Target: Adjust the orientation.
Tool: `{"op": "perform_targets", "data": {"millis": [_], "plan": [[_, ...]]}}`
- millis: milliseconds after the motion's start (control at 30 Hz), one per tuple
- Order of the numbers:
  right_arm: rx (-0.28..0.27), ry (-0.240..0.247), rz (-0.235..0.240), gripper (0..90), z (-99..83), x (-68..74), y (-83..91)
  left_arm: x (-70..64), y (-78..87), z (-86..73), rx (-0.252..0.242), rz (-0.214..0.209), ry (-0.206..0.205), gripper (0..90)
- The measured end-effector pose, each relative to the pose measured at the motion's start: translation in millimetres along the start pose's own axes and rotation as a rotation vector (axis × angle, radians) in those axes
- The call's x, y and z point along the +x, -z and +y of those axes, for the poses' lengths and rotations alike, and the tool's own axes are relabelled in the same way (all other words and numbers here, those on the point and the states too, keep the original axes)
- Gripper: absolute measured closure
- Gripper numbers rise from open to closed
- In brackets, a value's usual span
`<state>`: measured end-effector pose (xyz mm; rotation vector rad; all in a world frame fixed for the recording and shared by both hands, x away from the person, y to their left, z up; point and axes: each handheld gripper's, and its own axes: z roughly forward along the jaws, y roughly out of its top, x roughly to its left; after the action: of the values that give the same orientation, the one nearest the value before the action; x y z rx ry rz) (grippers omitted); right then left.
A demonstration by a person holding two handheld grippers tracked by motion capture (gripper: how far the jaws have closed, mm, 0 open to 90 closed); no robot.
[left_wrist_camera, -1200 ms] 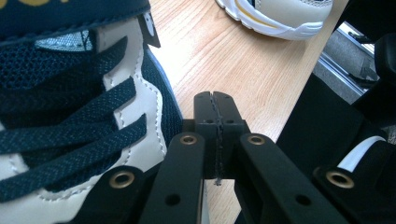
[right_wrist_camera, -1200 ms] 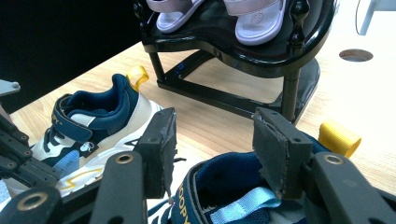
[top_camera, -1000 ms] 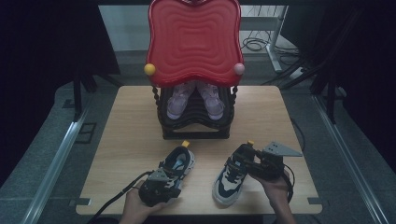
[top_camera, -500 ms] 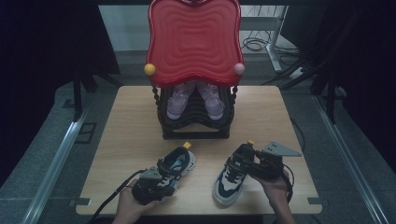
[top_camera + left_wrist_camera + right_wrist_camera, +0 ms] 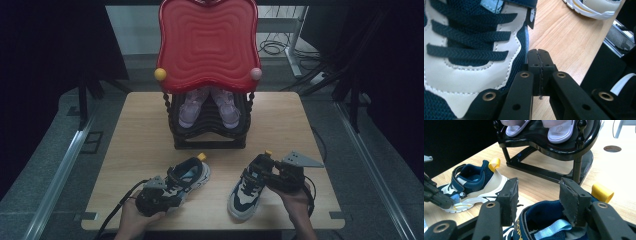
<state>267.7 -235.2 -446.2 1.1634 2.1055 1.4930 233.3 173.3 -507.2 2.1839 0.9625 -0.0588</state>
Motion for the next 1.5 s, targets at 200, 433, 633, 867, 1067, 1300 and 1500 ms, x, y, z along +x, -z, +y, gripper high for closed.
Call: {"op": "perform_targets", "data": {"millis": [200,433,633,867,1067,1300,1500], "plan": [[0.002,0.0,0.001,49.6,-0.1,0.1,-0.6,5.6,3.4,-1.5,-0.012,0.009,0.011,90.0],[0.001,-0.001,0.0,49.6,-0.1,-0.1,-0.4,11.6,7.0,-3.0,-0.021,0.013,0.029,90.0],[0.0,-0.001,0.0,49.6,-0.1,-0.4,-0.1,17.8,10.5,-4.5,-0.034,0.027,0.045,90.0],[0.002,-0.002,-0.001,49.6,-0.3,-0.2,-1.1,27.2,15.2,-6.4,-0.05,0.061,0.069,90.0],[0.006,0.004,0.001,49.6,-0.8,0.2,-2.7,35.6,17.7,-6.6,-0.065,0.076,0.091,90.0],[0.007,0.002,0.0,49.6,-0.8,0.3,-3.0,43.9,19.8,-6.1,-0.076,0.087,0.108,90.0],[0.009,0.003,0.002,49.5,-1.1,0.6,-4.1,50.1,20.5,-4.1,-0.082,0.093,0.122,90.0]]}}
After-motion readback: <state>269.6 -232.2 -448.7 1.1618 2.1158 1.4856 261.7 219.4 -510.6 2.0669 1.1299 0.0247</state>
